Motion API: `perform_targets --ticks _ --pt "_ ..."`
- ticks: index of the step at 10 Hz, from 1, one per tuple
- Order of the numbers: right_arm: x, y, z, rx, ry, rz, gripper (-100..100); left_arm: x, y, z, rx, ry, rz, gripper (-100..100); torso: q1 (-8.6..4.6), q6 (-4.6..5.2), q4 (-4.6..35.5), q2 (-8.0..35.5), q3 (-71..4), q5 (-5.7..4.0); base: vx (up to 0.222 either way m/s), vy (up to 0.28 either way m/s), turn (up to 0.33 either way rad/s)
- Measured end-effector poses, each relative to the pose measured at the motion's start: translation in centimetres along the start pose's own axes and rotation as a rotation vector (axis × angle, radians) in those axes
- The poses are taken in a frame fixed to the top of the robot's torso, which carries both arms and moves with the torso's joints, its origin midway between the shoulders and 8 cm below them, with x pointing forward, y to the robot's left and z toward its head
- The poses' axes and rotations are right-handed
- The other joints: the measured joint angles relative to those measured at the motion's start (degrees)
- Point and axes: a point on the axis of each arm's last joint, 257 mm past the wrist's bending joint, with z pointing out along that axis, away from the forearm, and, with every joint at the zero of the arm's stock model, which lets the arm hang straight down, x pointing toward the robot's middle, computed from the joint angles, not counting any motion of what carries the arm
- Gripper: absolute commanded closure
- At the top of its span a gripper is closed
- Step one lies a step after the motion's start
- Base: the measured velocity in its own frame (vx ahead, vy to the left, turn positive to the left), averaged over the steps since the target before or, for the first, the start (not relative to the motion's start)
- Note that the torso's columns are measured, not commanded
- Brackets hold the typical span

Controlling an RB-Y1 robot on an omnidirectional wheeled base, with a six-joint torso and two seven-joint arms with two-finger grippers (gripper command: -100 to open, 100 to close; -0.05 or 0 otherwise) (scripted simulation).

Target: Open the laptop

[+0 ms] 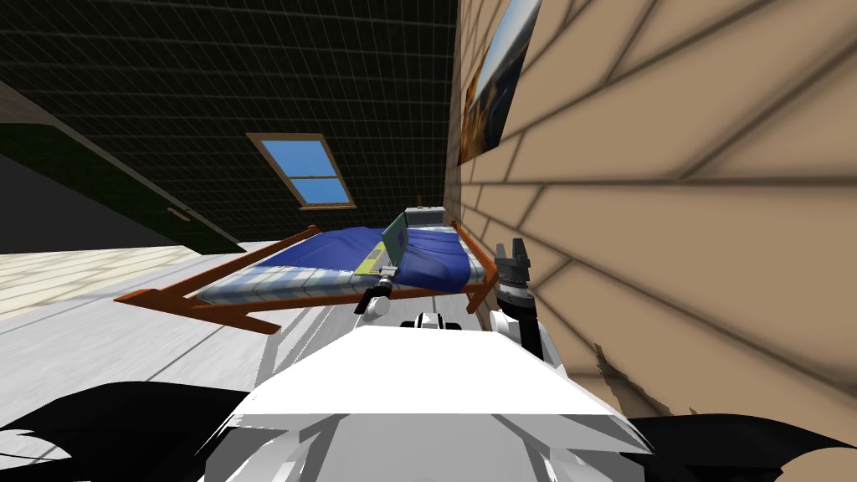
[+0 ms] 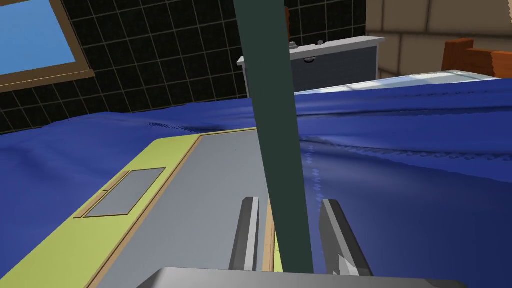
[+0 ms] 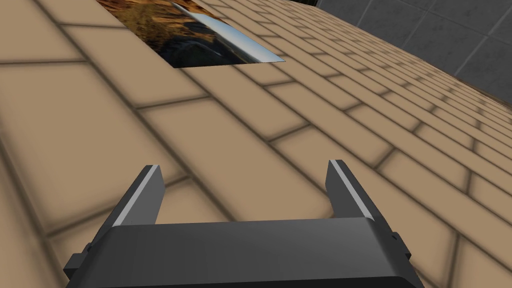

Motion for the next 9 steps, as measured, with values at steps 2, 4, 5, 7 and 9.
perform_targets --ticks 2,4,5,7,9 --pt "0.0 0.0 0.0 0.000 0.000 0.000 0 -0.4 0.1 -0.5 0.010 0.002 -0.084 100 0.14 -0.08 -0.06 -0.05 -0.02 0.05 0.015 0.062 -0.055" --pt "0.0 0.0 0.0 0.000 0.000 0.000 0 -0.4 0.2 -0.9 0.014 0.009 -0.135 100 0.07 -0.07 -0.08 -0.04 -0.03 0.04 -0.008 0.020 -0.034" --pt "0.0 0.0 0.0 0.000 0.000 0.000 0 -0.4 0.4 -0.7 0.015 0.015 -0.156 100 -0.04 0.10 -0.09 -0.08 -0.03 0.04 -0.024 0.054 -0.091" --pt "0.0 0.0 0.0 0.000 0.000 0.000 0 -0.8 0.6 -0.3 0.026 0.028 -0.236 100 0.01 0.14 -0.23 -0.21 -0.10 0.12 -0.037 0.069 -0.093" --pt "0.0 0.0 0.0 0.000 0.000 0.000 0 -1.2 0.8 -0.1 0.039 0.040 -0.322 100 0.17 0.01 -0.38 -0.28 -0.13 0.22 -0.019 0.059 -0.059"
